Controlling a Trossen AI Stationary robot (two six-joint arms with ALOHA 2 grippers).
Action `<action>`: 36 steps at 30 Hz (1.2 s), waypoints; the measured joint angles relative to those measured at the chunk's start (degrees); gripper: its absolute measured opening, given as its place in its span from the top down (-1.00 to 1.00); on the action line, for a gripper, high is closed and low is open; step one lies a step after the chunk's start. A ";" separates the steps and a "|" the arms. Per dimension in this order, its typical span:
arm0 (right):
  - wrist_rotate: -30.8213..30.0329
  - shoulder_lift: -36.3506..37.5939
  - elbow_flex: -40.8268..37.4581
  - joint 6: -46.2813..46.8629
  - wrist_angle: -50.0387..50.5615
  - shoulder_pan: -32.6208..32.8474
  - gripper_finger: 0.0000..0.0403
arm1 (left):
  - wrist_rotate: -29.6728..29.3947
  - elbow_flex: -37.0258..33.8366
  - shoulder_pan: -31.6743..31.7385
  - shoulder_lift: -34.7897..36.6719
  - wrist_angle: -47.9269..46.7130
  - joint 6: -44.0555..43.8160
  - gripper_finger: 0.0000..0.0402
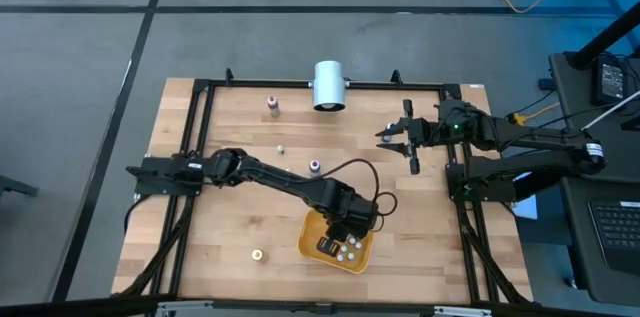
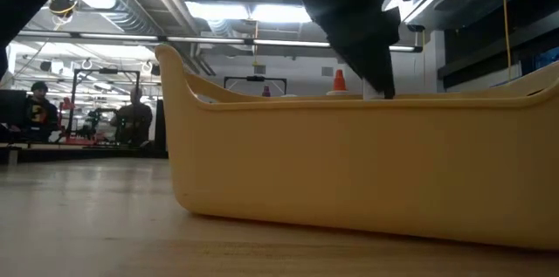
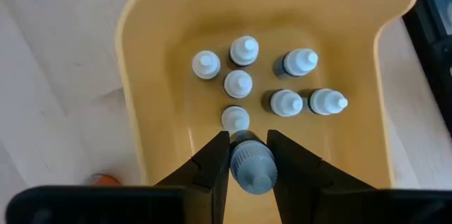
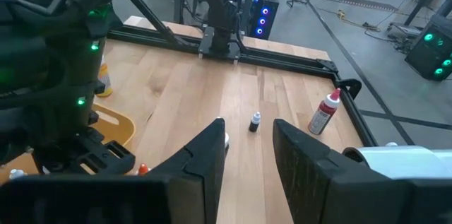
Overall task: Pick & Place food coloring
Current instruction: Put the small black food coloring bottle into the yellow container
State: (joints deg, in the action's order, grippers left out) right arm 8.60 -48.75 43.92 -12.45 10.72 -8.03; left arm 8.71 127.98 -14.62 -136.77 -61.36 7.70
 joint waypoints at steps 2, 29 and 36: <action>0.00 0.02 0.00 0.01 0.00 -0.01 0.39 | -0.30 -0.11 0.00 0.00 0.14 0.55 0.57; 0.00 0.00 0.00 0.01 0.02 0.00 0.39 | -3.77 -8.58 1.12 -0.04 8.95 1.23 0.57; 0.00 0.00 0.00 0.00 0.04 0.01 0.39 | -4.81 -10.45 1.08 0.11 9.63 1.47 0.57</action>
State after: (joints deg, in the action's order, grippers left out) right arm 8.60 -48.75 43.92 -12.45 10.76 -8.01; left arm 3.90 117.54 -13.54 -136.66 -51.72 9.17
